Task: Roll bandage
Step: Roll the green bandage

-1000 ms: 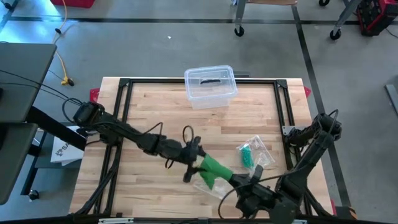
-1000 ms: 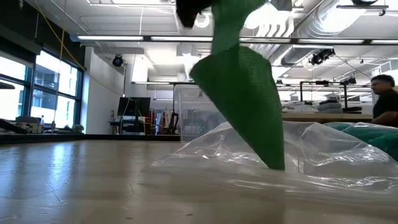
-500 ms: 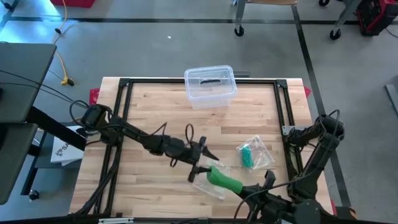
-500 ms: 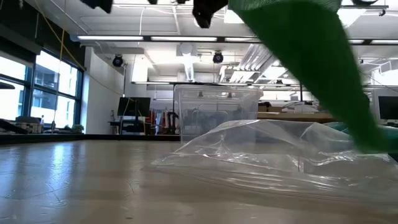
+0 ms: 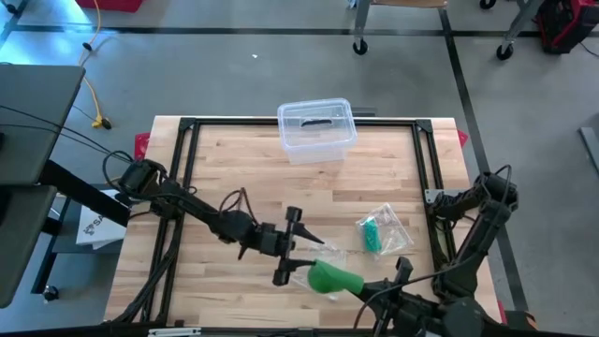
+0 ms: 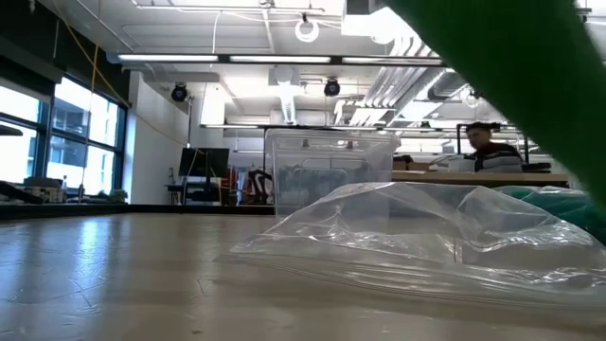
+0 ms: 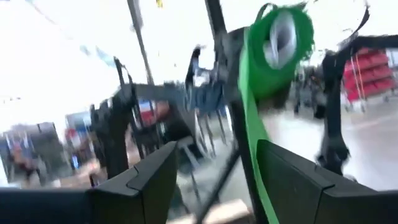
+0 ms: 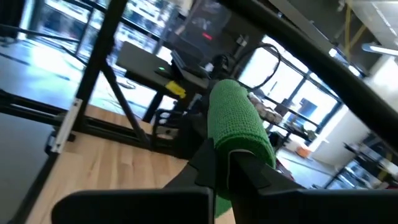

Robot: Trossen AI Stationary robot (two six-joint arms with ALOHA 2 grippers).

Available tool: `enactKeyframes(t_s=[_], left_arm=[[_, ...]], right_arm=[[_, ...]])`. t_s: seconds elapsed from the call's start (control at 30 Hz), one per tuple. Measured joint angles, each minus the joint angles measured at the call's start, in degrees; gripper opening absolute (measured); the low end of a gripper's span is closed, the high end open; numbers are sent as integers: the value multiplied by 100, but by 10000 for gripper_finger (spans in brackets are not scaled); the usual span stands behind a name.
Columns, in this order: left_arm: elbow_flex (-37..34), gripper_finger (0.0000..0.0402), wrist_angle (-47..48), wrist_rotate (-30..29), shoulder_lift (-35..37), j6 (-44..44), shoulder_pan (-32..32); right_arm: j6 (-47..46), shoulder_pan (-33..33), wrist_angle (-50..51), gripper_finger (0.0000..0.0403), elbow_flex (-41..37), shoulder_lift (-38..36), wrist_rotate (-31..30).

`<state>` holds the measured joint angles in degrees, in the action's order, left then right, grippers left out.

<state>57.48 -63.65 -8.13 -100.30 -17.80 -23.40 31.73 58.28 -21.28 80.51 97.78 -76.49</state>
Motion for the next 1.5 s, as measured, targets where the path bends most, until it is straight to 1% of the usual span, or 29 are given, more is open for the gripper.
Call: enactKeyframes(t_s=[0.1,0.23,0.33,0.47,0.57,0.73,0.8,0.93,1.0,1.07,1.17,1.23,1.5], left_arm=[[194,213,-91,256,5,-241,14],[496,191,395,332,5,-290,24],[557,154,360,560,5,-392,3],[557,99,338,850,5,-313,-4],[557,70,325,1046,5,-220,-2],[554,10,257,714,5,160,57],[554,6,252,479,-19,369,109],[555,1,212,248,-148,445,210],[554,1,191,248,-261,584,283],[555,1,135,281,-411,732,329],[554,1,152,489,-600,909,296],[547,1,197,508,-658,966,186],[487,0,287,492,-410,978,-356]], right_arm=[[6,-80,-1,9,0,0,359],[-38,-169,-89,9,0,0,579],[-42,-179,-118,9,0,0,675],[-32,-177,-116,9,0,0,693],[-39,-175,-114,9,0,0,695],[-146,-173,-112,9,0,0,717],[-280,-173,-83,9,0,0,930],[-276,-218,55,9,0,0,1735],[-50,-248,136,9,0,0,1860],[197,-254,195,9,0,11,1691],[621,-229,198,9,-2,18,1198],[923,-190,128,9,-2,20,869],[1790,-68,274,9,-2,26,-139]])
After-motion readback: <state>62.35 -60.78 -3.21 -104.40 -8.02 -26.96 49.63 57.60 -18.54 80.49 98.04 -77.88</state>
